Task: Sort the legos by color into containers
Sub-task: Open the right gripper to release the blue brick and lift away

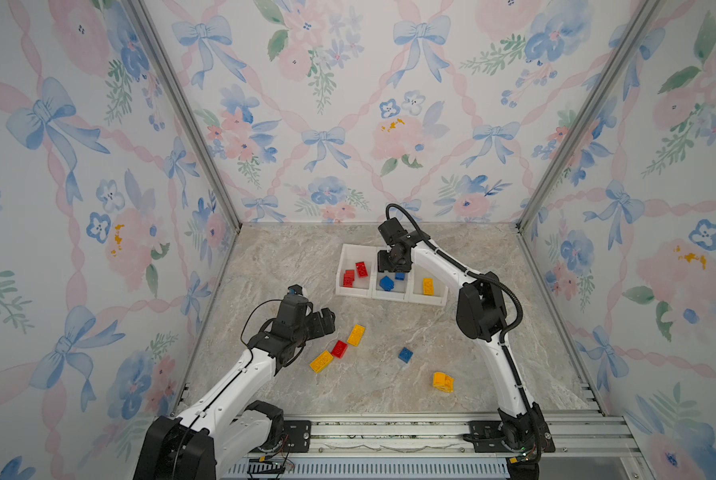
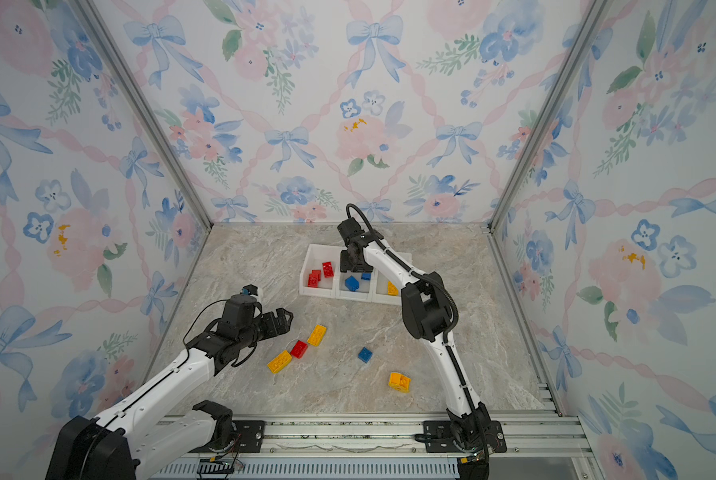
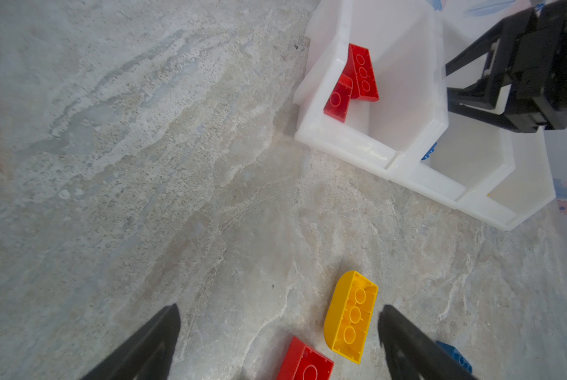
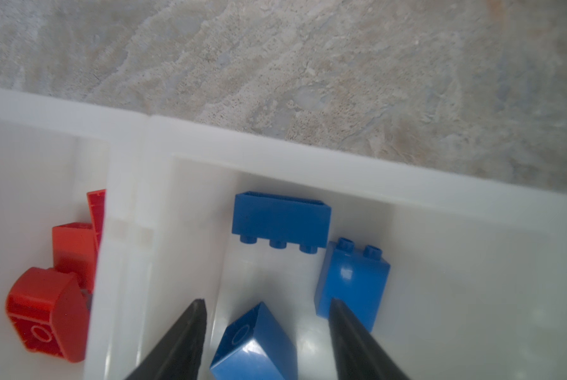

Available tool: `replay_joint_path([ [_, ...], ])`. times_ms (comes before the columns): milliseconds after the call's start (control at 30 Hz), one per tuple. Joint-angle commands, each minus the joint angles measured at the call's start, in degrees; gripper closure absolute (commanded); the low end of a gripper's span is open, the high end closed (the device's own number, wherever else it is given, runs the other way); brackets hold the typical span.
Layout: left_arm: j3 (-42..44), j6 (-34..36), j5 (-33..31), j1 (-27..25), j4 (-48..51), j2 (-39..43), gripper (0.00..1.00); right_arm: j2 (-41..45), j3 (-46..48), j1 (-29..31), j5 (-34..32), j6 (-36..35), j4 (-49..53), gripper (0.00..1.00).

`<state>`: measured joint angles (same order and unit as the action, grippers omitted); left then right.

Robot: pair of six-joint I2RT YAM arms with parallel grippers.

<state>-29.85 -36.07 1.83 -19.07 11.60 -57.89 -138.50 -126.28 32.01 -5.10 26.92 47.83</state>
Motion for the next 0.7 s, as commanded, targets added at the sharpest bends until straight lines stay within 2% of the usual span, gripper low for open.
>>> replay_joint_path([
  [0,-0.39,0.23,0.18,0.29,-0.7,0.34,0.04,5.2,2.83,-0.19,0.44,0.01,0.14,0.37],
  [300,-0.48,1.21,1.34,0.01,-0.67,0.09,0.04,14.06,13.35,0.5,0.66,0.93,-3.39,0.36],
  [667,-2.44,2.32,0.99,-3.47,-0.6,-2.86,0.05,27.13,30.88,1.74,3.09,4.21,-9.03,0.24],
])
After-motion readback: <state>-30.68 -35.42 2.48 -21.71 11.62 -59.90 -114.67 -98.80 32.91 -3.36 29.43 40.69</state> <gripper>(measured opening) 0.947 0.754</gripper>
